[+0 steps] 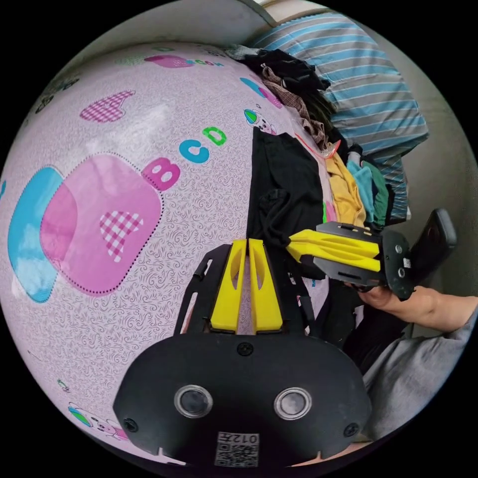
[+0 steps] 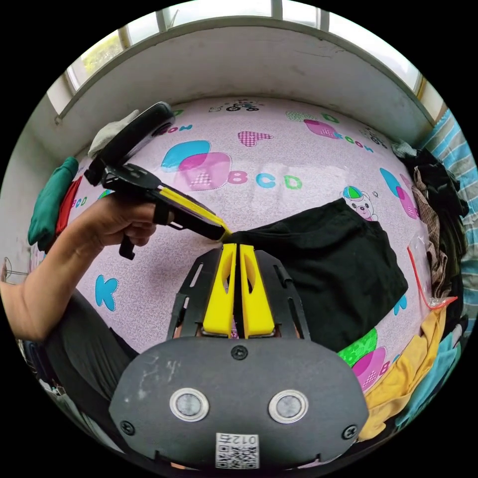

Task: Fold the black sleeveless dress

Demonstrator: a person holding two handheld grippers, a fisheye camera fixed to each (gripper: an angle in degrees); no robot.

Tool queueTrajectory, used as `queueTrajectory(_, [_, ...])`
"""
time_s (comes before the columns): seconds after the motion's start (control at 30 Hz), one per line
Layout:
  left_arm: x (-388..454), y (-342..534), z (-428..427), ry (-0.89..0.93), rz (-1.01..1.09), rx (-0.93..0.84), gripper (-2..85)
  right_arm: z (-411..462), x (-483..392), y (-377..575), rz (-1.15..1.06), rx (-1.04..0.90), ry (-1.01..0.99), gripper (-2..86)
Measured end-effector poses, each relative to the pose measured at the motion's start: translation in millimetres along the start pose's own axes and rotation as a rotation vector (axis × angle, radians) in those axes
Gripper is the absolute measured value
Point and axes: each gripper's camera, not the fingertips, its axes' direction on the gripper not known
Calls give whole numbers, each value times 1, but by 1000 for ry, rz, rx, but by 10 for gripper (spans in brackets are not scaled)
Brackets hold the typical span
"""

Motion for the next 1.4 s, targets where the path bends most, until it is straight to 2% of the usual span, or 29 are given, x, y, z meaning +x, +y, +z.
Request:
queueTrajectory(0.2, [-20,-7,12,80,-36,2,-1,25,-10,-5,-52,-99,-31,18])
queueTrajectory(0.4, [-25,-15,22,82,-33,0,-1,-9,19,-14,-43,-13,-49,40])
queueTrajectory(0.5, [-26,-19,27,82,-31,-3,-1,-11,57,-22,30,-32,50,45])
queueTrajectory(0.7, [-28,-25,36,84,-33,-5,-1,4,129,-51,232,-83,107,60])
queueTrajectory(0.9, [-27,-31,44,82,-28,-9,-1,36,137,-89,135,-145,249,65])
queueTrajectory(1.0, [-27,-34,48,88,-27,-14,-1,49,138,-101,94,-173,220,58])
queueTrajectory(1.07, [-27,-35,50,89,-26,-16,-1,61,137,-104,51,-243,171,10])
queueTrajectory(1.23, [-23,-38,55,78,-19,-22,-1,37,146,-108,149,-96,207,-8])
queueTrajectory(1.4, [-19,-41,61,73,-13,-27,-1,35,136,-108,155,-65,176,-6])
